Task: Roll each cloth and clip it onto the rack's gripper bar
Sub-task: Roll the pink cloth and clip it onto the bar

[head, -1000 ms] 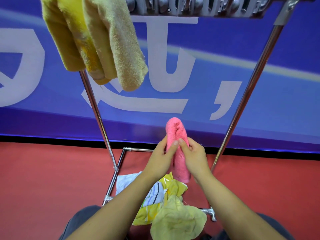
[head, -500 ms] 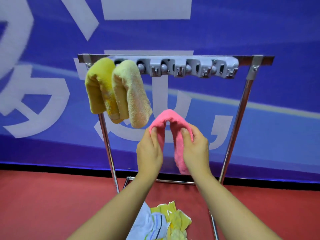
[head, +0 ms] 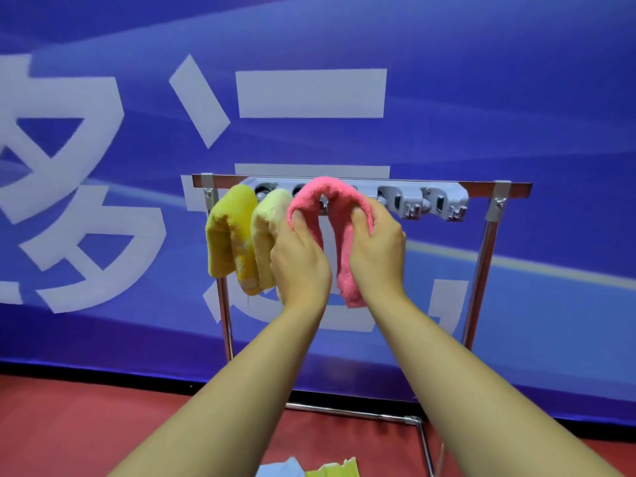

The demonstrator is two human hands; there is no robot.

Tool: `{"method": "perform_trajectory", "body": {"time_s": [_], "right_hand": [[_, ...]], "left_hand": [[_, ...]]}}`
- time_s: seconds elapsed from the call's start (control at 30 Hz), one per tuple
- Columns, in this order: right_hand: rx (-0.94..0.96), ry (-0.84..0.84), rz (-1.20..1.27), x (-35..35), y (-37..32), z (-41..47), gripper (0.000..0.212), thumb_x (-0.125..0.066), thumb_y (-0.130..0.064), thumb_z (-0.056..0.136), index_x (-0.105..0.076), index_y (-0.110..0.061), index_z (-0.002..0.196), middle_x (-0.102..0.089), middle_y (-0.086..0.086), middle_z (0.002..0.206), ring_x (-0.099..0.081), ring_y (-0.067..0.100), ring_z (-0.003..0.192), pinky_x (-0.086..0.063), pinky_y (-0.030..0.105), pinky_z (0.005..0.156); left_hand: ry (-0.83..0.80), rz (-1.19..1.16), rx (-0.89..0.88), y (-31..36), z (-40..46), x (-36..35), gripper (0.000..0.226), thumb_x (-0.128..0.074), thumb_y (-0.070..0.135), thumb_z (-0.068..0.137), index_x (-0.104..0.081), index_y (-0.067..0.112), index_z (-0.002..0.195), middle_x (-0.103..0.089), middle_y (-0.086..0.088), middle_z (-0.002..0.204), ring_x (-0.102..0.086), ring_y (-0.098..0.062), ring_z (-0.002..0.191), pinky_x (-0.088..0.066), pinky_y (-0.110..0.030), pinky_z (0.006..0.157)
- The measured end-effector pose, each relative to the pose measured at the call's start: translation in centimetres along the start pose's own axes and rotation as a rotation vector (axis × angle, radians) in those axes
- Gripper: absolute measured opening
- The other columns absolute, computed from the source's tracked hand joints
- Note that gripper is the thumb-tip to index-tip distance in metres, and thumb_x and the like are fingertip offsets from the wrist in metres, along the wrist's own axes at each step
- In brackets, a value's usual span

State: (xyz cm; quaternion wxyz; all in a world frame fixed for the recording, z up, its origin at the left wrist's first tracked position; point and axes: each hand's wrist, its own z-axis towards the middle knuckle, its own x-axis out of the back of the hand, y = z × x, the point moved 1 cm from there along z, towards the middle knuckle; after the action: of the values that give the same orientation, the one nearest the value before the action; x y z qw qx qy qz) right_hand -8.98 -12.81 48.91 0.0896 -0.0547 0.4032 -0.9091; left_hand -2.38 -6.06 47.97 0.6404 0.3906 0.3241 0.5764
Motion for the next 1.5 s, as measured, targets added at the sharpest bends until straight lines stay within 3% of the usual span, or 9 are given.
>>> {"method": "perform_trajectory", "body": {"time_s": [0.13,0.3,0.5,0.73,0.93,1.03,1.2,1.4,1.5], "right_hand": [[-0.014,-0.035,-0.074,-0.6,0.8,1.4,0.03,-0.047,-0.031,0.1,-0.068,-0.03,0.122,-0.075,-0.002,0.106,-0.067,0.025,0.1,-0.055,0.043,0.085],[-0.056,-0.147,-0.14,-1.0,2.3,1.8,0.026,-0.049,-0.031,0.101,-0.067,-0.03,0.12,-0.075,0.0,0.107,-0.066,0.026,0.101,-0.054,0.043,0.084],[-0.073,-0.223,-0.122,-1.2,4.6,-0.1,0.028,-0.05,-0.022,0.101,-0.067,-0.033,0.12,-0.075,-0.006,0.104,-0.067,0.02,0.099,-0.052,0.035,0.083],[-0.08,-0.494,-0.074,-1.5,7.4,-2.0,0.042,-0.05,-0.045,0.1,-0.047,-0.042,0.143,-0.068,-0.017,0.126,-0.064,0.007,0.115,-0.052,0.038,0.101],[-0.114,-0.504,-0.107,1.4,11.1,-3.7,0.044,-0.046,-0.043,0.105,-0.042,-0.04,0.149,-0.057,-0.026,0.134,-0.057,0.002,0.122,-0.044,0.026,0.103],[-0.188,-0.524,-0.245,2.9,16.1,-6.8,0.051,-0.045,-0.045,0.104,-0.038,-0.032,0.154,-0.051,-0.012,0.149,-0.049,0.009,0.137,-0.04,0.033,0.113],[-0.362,-0.776,-0.515,5.6,26.3,-14.8,0.057,-0.049,-0.042,0.104,-0.035,-0.023,0.156,-0.036,-0.001,0.162,-0.033,0.015,0.149,-0.027,0.032,0.12],[-0.543,-1.045,-0.652,8.2,38.2,-25.3,0.054,-0.051,-0.035,0.104,-0.039,-0.018,0.154,-0.037,0.005,0.161,-0.032,0.018,0.15,-0.024,0.028,0.119],[-0.633,-1.125,-0.675,9.1,42.3,-29.5,0.053,-0.052,-0.033,0.103,-0.042,-0.02,0.152,-0.045,0.003,0.156,-0.041,0.021,0.143,-0.032,0.03,0.115]], "left_hand": [[-0.017,0.059,0.003,0.2,1.2,-0.5,0.05,-0.023,0.043,0.11,-0.054,0.019,0.141,-0.062,-0.012,0.134,-0.057,-0.036,0.12,-0.04,-0.038,0.091],[-0.052,0.077,-0.009,-0.8,2.0,-0.6,0.045,-0.025,0.039,0.111,-0.053,0.019,0.141,-0.059,-0.015,0.132,-0.057,-0.039,0.118,-0.038,-0.038,0.087],[-0.221,-0.055,-0.115,-5.3,2.1,-1.7,0.046,-0.025,0.046,0.108,-0.062,0.026,0.125,-0.067,0.001,0.119,-0.061,-0.022,0.115,-0.047,-0.045,0.1],[-0.498,-0.198,-0.033,-8.6,1.2,-2.3,0.048,-0.035,0.067,0.097,-0.056,0.042,0.132,-0.065,0.011,0.13,-0.06,-0.009,0.126,-0.044,-0.045,0.112],[-0.657,-0.189,0.023,-12.1,-1.0,-1.0,0.05,-0.036,0.058,0.105,-0.049,0.032,0.145,-0.055,0.021,0.145,-0.046,0.005,0.137,-0.033,-0.036,0.12],[-0.725,-0.042,0.094,-16.6,-3.5,-0.4,0.042,-0.039,0.046,0.107,-0.04,0.034,0.148,-0.042,0.029,0.149,-0.035,0.022,0.132,-0.023,-0.025,0.121],[-0.908,0.258,0.196,-26.2,-9.7,-0.4,0.062,-0.045,0.045,0.105,-0.031,0.019,0.159,-0.033,0.004,0.164,-0.033,-0.01,0.149,-0.022,-0.018,0.114],[-1.042,0.432,0.392,-38.0,-17.6,-2.3,0.057,-0.047,0.039,0.106,-0.037,0.011,0.155,-0.04,-0.007,0.161,-0.035,-0.018,0.148,-0.021,-0.017,0.11],[-1.086,0.51,0.461,-42.7,-20.6,-2.6,0.054,-0.047,0.036,0.107,-0.04,0.008,0.152,-0.045,-0.007,0.157,-0.04,-0.02,0.145,-0.025,-0.018,0.107]]}}
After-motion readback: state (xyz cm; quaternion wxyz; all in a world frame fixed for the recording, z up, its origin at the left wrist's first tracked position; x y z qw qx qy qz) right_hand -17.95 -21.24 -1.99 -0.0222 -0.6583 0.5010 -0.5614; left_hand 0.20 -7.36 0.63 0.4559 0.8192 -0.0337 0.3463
